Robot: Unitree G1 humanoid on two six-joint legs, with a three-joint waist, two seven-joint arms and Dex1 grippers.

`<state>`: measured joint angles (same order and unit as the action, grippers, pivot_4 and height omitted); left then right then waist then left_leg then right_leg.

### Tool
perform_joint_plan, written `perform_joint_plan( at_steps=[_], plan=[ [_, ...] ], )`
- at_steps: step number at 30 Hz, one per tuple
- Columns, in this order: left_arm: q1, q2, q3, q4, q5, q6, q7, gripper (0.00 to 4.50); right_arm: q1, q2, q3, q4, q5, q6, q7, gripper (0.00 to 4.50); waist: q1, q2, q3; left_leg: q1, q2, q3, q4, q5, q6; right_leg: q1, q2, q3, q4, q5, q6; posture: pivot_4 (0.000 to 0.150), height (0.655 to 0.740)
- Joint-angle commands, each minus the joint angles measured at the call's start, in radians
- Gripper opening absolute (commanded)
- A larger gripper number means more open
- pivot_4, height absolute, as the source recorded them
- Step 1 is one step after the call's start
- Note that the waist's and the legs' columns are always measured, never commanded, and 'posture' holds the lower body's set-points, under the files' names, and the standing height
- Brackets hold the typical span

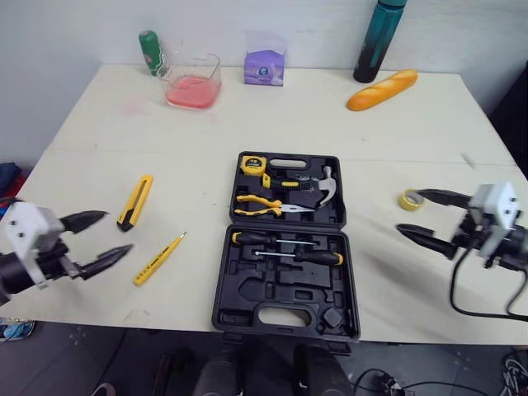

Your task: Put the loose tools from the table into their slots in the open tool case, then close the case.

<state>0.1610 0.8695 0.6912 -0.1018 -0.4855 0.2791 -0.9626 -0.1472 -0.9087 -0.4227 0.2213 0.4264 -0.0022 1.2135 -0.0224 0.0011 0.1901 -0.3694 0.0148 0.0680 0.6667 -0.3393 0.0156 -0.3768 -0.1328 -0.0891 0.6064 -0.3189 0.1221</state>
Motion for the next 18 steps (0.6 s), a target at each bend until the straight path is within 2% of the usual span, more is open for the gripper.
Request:
perform_joint_plan(
  at_steps=[1, 5, 9, 14, 18],
  plan=[
    [0.053, -0.02, 0.078, 0.07, 0.053, -0.086, 0.032, 4.5, 0.014, -0.04, -0.113, 0.191, -0.007, -0.107, -0.016, 4.46, -0.002, -0.001, 0.0, 0.0, 0.0, 0.0, 0.0, 0.0, 0.0, 0.0, 0.0, 0.0, -0.001, 0.0, 0.001, 0.15, 0.74],
    [0.099, -0.05, 0.139, 0.188, 0.104, -0.192, 0.093, 4.5, -0.004, -0.071, -0.163, 0.462, -0.041, -0.274, -0.051, 4.46, -0.006, 0.0, 0.0, 0.001, 0.0, 0.002, 0.0, -0.001, 0.001, 0.0, -0.002, 0.002, -0.004, 0.001, 0.002, 0.15, 0.74],
    [0.145, -0.076, 0.205, 0.266, 0.093, -0.222, 0.13, 4.5, 0.0, -0.111, -0.173, 0.668, -0.075, -0.417, -0.075, 4.46, -0.01, 0.0, 0.0, 0.003, 0.002, 0.001, -0.001, -0.001, -0.002, -0.001, -0.005, 0.002, -0.003, 0.0, 0.001, 0.15, 0.74],
    [0.189, -0.092, 0.232, 0.277, 0.117, -0.256, 0.188, 4.5, 0.012, -0.145, -0.156, 0.824, -0.103, -0.491, -0.118, 4.46, -0.01, 0.0, 0.001, 0.004, 0.001, 0.002, -0.001, -0.001, -0.002, -0.001, -0.007, 0.003, -0.001, 0.0, 0.0, 0.15, 0.74],
    [0.202, -0.1, 0.222, 0.263, 0.11, -0.25, 0.215, 4.5, 0.024, -0.145, -0.148, 0.878, -0.11, -0.525, -0.135, 4.46, -0.009, 0.0, 0.001, 0.004, 0.001, 0.002, -0.001, -0.002, -0.004, -0.001, -0.009, 0.003, 0.0, 0.0, 0.0, 0.15, 0.74]
  ],
)
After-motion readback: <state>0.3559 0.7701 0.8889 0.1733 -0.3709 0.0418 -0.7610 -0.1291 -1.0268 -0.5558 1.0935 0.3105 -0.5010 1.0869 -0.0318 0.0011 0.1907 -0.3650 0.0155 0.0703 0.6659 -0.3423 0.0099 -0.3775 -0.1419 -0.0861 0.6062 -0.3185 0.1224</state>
